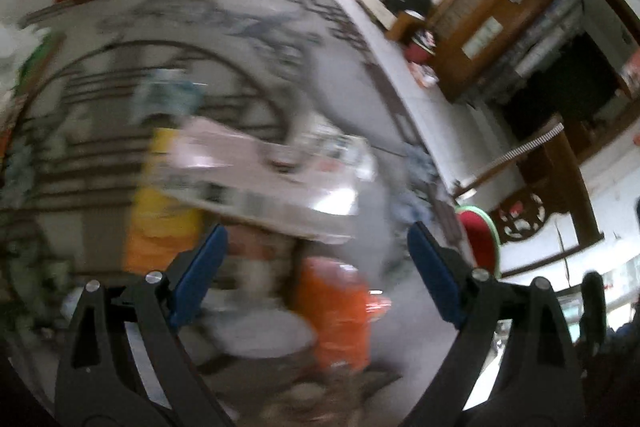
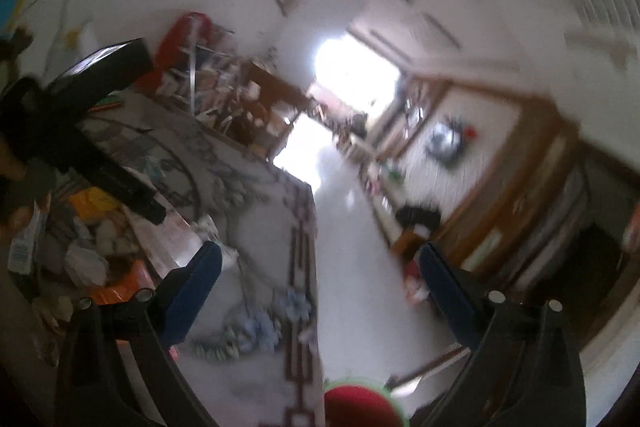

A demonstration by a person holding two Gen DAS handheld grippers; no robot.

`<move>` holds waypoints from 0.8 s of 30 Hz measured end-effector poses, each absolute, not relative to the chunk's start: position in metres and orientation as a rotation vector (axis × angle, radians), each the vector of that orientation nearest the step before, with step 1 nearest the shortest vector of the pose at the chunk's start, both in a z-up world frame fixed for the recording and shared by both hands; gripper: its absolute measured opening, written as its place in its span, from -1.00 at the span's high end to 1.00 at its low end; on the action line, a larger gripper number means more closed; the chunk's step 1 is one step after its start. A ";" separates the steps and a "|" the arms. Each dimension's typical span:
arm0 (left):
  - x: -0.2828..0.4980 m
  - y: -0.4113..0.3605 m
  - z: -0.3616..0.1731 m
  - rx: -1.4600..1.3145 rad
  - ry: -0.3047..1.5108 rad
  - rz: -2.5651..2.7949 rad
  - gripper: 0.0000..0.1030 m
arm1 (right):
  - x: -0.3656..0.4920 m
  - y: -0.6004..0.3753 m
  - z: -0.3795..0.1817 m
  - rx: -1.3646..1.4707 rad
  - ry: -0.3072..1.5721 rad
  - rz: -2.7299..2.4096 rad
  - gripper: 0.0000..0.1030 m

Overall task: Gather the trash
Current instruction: 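Move both grippers back over the trash pile, then grasp the pink-white snack bag with the right gripper while the left gripper approaches the yellow iced tea carton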

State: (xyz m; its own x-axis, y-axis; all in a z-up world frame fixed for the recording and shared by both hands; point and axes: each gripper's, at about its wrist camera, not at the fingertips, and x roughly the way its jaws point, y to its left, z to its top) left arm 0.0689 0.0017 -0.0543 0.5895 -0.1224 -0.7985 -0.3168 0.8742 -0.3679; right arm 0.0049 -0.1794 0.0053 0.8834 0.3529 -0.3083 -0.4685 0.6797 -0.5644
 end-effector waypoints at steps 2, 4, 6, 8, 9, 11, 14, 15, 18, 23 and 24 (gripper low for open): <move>0.058 0.022 -0.054 -0.524 0.936 0.156 -0.72 | -0.007 -0.160 0.004 -0.718 0.127 0.484 -0.85; 0.046 0.043 -0.054 -0.532 0.930 0.191 -0.72 | -0.014 -0.143 0.002 -0.730 0.100 0.505 -0.85; 0.036 0.060 -0.057 -0.538 0.931 0.217 -0.76 | -0.018 -0.129 0.000 -0.732 0.093 0.525 -0.85; 0.028 0.072 -0.060 -0.545 0.935 0.230 -0.77 | -0.020 -0.120 -0.002 -0.737 0.092 0.537 -0.85; 0.024 0.079 -0.064 -0.546 0.942 0.232 -0.77 | -0.022 -0.115 -0.003 -0.740 0.094 0.541 -0.85; 0.022 0.086 -0.070 -0.543 0.960 0.227 -0.77 | -0.023 -0.105 -0.006 -0.747 0.120 0.558 -0.85; 0.028 0.096 -0.084 -0.549 0.993 0.212 -0.77 | -0.019 -0.093 -0.013 -0.740 0.212 0.592 -0.85; 0.031 0.096 -0.087 -0.549 1.002 0.203 -0.77 | -0.015 -0.089 -0.017 -0.731 0.253 0.608 -0.85; 0.047 0.093 -0.094 -0.534 1.029 0.149 -0.77 | -0.005 -0.082 -0.023 -0.700 0.336 0.624 -0.85; 0.080 0.073 -0.100 -0.410 1.072 0.040 -0.77 | 0.023 -0.078 -0.036 -0.588 0.567 0.696 -0.85; 0.083 0.070 -0.099 -0.385 1.079 0.027 -0.77 | 0.030 -0.080 -0.039 -0.560 0.617 0.715 -0.85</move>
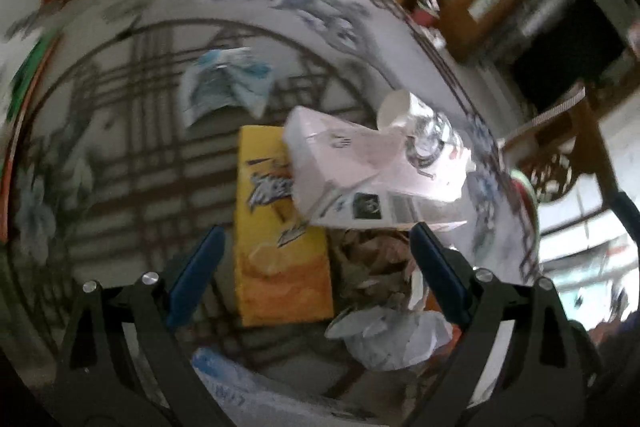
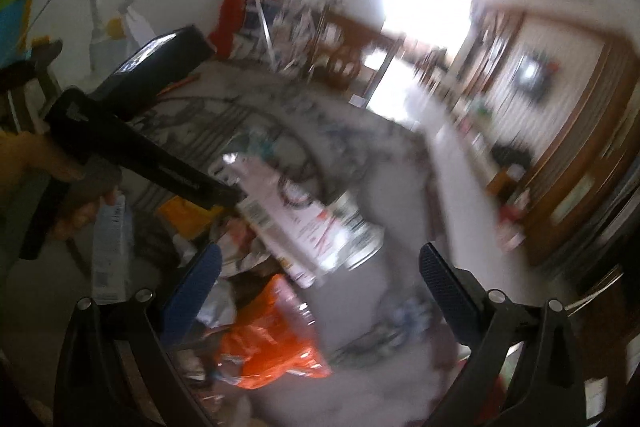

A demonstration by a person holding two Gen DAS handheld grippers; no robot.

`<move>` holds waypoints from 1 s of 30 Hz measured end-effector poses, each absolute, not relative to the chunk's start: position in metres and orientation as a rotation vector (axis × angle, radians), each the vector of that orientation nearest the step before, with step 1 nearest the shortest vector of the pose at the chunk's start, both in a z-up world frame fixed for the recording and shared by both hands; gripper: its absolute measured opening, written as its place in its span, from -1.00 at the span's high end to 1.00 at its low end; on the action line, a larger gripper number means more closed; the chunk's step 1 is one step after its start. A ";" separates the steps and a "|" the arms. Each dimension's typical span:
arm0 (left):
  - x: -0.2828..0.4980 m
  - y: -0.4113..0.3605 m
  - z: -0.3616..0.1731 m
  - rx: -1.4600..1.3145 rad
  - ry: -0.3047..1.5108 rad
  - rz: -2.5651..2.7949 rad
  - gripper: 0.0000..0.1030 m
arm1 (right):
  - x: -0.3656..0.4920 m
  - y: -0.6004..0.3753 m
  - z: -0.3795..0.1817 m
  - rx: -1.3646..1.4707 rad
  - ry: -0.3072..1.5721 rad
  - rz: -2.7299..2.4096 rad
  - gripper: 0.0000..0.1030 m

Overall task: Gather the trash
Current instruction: 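Grasp the pink-white snack bag with the right gripper while the left gripper approaches the yellow iced tea carton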

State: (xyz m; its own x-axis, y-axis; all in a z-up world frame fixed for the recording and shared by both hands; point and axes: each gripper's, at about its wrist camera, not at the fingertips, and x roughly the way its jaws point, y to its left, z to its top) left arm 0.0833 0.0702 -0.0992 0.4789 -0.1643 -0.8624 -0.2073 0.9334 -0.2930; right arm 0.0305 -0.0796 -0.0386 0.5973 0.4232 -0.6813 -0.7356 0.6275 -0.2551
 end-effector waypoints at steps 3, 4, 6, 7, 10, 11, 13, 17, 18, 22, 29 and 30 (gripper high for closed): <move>0.080 0.076 -0.101 -0.409 1.073 0.040 -0.86 | 0.066 -0.082 -0.041 -0.463 0.738 0.767 -0.85; 0.078 0.080 -0.105 -0.431 1.079 0.056 -0.86 | 0.082 -0.080 -0.043 -0.435 0.781 0.788 -0.85; 0.068 0.091 -0.111 -0.482 1.085 0.108 -0.86 | 0.104 -0.075 -0.045 -0.414 0.821 0.816 -0.85; 0.065 0.096 -0.112 -0.503 1.085 0.129 -0.86 | 0.116 -0.067 -0.046 -0.400 0.848 0.864 -0.85; 0.052 0.111 -0.117 -0.554 1.088 0.187 -0.86 | 0.137 -0.042 -0.054 -0.396 0.928 0.979 -0.85; 0.047 0.116 -0.118 -0.566 1.088 0.206 -0.86 | 0.141 -0.033 -0.059 -0.421 0.941 0.996 -0.85; 0.041 0.123 -0.118 -0.573 1.088 0.226 -0.86 | 0.146 -0.012 -0.070 -0.489 0.972 1.043 -0.85; 0.033 0.131 -0.119 -0.589 1.086 0.254 -0.86 | 0.146 0.020 -0.100 -0.655 1.033 1.100 -0.85; 0.033 0.132 -0.120 -0.591 1.087 0.255 -0.86 | 0.147 0.022 -0.107 -0.681 1.046 1.101 -0.85; 0.035 0.131 -0.124 -0.585 1.095 0.242 -0.86 | 0.148 0.027 -0.125 -0.699 1.082 1.110 -0.70; 0.051 0.122 -0.128 -0.566 1.108 0.191 -0.86 | 0.172 0.003 -0.105 -0.517 1.122 1.080 0.17; 0.053 0.121 -0.128 -0.565 1.107 0.183 -0.86 | 0.173 -0.002 -0.103 -0.505 1.125 1.081 0.18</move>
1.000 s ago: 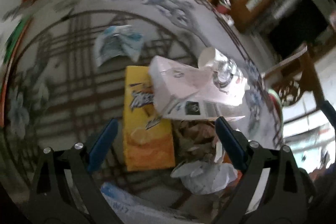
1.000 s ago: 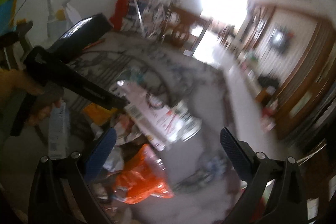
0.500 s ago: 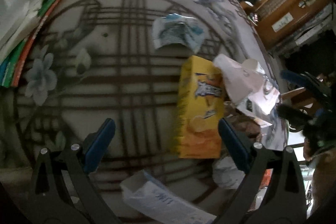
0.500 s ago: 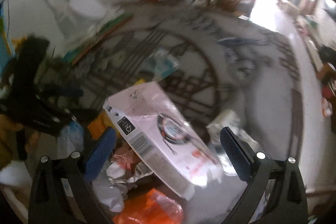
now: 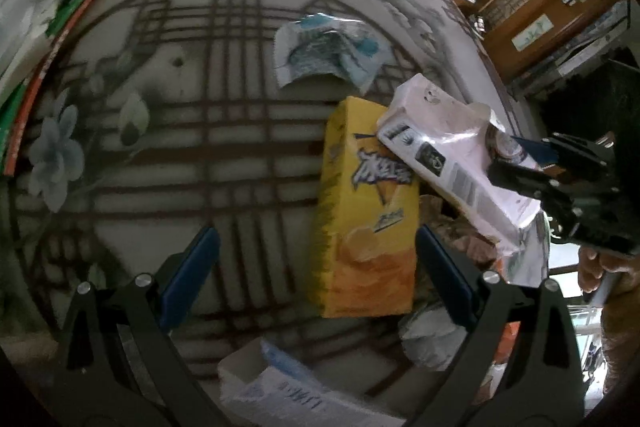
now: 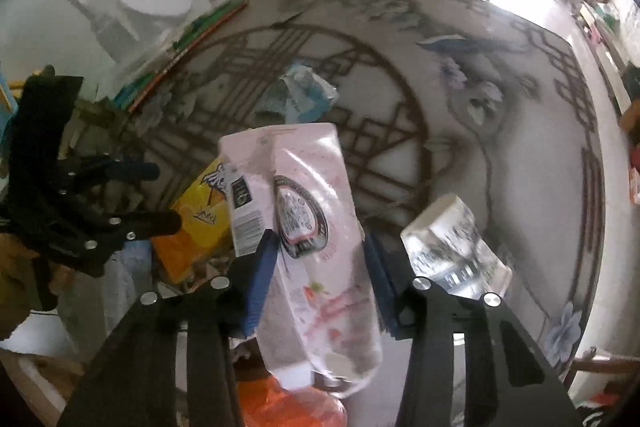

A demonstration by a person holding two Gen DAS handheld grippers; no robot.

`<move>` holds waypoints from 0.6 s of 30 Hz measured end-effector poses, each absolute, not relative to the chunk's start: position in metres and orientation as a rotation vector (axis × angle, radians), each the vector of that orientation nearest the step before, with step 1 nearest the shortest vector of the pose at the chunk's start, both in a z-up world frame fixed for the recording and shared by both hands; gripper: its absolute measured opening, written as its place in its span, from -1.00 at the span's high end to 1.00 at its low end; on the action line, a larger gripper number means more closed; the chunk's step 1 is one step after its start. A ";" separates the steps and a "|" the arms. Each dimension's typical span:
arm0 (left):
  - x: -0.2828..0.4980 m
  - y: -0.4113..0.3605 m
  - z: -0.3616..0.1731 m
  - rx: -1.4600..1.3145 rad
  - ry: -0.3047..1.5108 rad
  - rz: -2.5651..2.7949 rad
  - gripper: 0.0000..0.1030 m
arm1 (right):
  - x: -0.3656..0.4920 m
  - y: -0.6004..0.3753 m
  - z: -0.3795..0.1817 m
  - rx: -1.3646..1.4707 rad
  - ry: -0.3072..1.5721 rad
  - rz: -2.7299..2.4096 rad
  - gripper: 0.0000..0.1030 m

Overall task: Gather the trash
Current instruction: 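Grasp the pink-white snack bag with the right gripper while the left gripper approaches the yellow iced tea carton, then grasp the yellow iced tea carton with the left gripper while the right gripper lifts the pink-white bag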

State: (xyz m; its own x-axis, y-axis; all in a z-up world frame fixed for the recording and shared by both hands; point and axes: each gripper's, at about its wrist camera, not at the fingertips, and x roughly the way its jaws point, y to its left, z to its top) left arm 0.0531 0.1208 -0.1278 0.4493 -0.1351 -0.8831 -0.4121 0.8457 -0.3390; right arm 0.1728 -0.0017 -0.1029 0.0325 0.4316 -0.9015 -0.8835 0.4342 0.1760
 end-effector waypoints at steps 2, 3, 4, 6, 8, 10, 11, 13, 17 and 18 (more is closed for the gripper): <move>0.058 0.117 -0.128 -0.558 1.114 0.167 -0.86 | 0.173 -0.006 -0.100 -0.476 1.133 1.080 0.21; 0.062 0.114 -0.129 -0.553 1.122 0.160 -0.86 | 0.173 -0.010 -0.099 -0.461 1.141 1.077 0.22; 0.065 0.111 -0.131 -0.549 1.128 0.150 -0.86 | 0.172 -0.015 -0.098 -0.445 1.147 1.071 0.22; 0.073 0.104 -0.134 -0.540 1.142 0.123 -0.86 | 0.170 -0.023 -0.097 -0.423 1.150 1.049 0.22; 0.081 0.097 -0.137 -0.544 1.155 0.098 -0.86 | 0.166 -0.037 -0.094 -0.375 1.165 1.030 0.22; 0.087 0.094 -0.140 -0.556 1.162 0.091 -0.86 | 0.162 -0.049 -0.094 -0.335 1.180 1.011 0.20; 0.090 0.093 -0.142 -0.564 1.162 0.085 -0.85 | 0.160 -0.054 -0.095 -0.327 1.187 0.998 0.17; 0.097 0.092 -0.145 -0.569 1.166 0.077 -0.85 | 0.160 -0.063 -0.098 -0.308 1.212 0.976 0.02; 0.105 0.091 -0.145 -0.564 1.170 0.078 -0.85 | 0.158 -0.068 -0.102 -0.298 1.236 0.969 -0.41; 0.106 0.093 -0.143 -0.573 1.160 0.081 -0.85 | 0.158 -0.067 -0.102 -0.301 1.235 0.968 -0.43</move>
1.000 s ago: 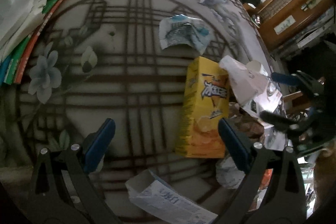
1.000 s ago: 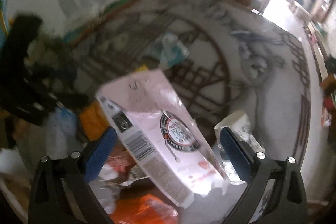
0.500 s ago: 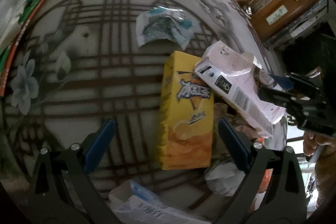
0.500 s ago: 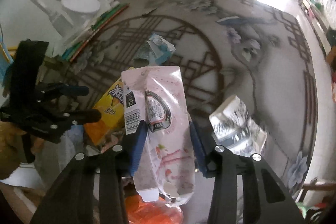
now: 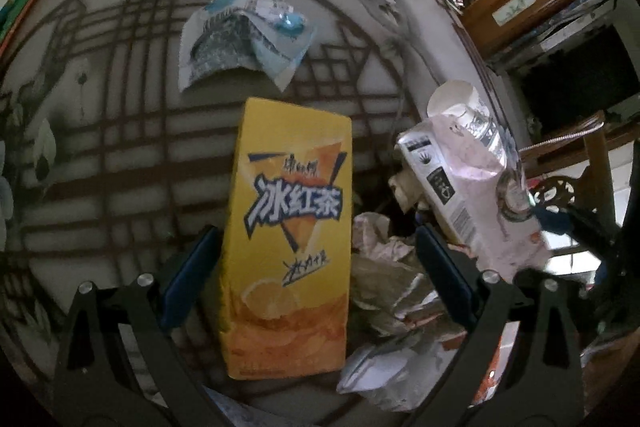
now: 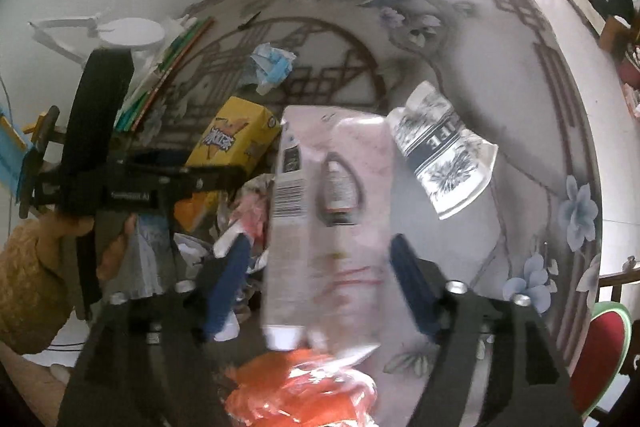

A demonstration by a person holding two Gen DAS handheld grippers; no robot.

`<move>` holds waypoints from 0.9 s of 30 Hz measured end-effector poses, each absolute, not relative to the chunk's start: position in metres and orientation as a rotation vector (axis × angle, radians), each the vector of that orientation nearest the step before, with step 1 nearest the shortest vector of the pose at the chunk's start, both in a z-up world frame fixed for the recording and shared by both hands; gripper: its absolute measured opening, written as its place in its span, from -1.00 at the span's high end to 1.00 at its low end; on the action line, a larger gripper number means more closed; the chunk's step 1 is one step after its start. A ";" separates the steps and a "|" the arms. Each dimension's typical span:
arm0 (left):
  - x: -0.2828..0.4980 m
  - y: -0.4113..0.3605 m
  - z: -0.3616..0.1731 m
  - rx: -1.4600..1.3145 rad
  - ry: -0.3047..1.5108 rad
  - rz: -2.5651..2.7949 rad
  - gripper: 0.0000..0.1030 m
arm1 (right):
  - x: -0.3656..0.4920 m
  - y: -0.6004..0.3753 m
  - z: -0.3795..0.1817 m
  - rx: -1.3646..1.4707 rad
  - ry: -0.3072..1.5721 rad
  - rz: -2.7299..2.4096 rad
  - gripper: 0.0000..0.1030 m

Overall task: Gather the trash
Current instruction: 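Grasp the yellow iced tea carton with the left gripper while the right gripper lifts the pink-white bag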

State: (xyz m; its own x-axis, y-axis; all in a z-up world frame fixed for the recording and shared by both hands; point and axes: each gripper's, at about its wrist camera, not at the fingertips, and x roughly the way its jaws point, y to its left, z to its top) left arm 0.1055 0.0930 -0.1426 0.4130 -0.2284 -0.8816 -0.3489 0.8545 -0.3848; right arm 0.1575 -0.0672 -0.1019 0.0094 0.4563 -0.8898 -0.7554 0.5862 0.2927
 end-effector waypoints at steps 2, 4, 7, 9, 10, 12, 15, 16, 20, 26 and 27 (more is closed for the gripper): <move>0.104 0.096 -0.139 -0.583 1.149 0.091 -0.85 | 0.157 -0.067 -0.103 -0.291 1.239 0.974 -0.54; 0.105 0.096 -0.140 -0.579 1.162 0.094 -0.85 | 0.160 -0.069 -0.103 -0.246 1.247 0.980 -0.55; 0.101 0.095 -0.143 -0.571 1.176 0.102 -0.85 | 0.161 -0.079 -0.090 -0.109 1.208 1.039 -0.55; 0.098 0.095 -0.144 -0.577 1.172 0.103 -0.85 | 0.157 -0.089 -0.072 0.001 1.146 1.099 -0.60; 0.098 0.095 -0.145 -0.575 1.176 0.108 -0.85 | 0.156 -0.092 -0.065 0.036 1.123 1.116 -0.70; 0.098 0.096 -0.150 -0.563 1.194 0.125 -0.85 | 0.156 -0.095 -0.056 0.069 1.099 1.136 -0.72; 0.100 0.093 -0.146 -0.574 1.173 0.102 -0.85 | 0.154 -0.094 -0.051 0.042 1.091 1.125 -0.72; 0.101 0.091 -0.144 -0.567 1.169 0.096 -0.85 | 0.156 -0.093 -0.052 0.018 1.095 1.104 -0.72; 0.113 0.079 -0.151 -0.513 1.215 0.095 -0.84 | 0.159 -0.093 -0.062 -0.034 1.122 1.034 -0.72; 0.113 0.083 -0.148 -0.493 1.176 0.114 -0.19 | 0.144 -0.100 -0.032 0.062 0.965 1.192 -0.72; 0.112 0.086 -0.148 -0.507 1.173 0.100 -0.19 | 0.140 -0.099 -0.026 0.055 0.935 1.208 -0.72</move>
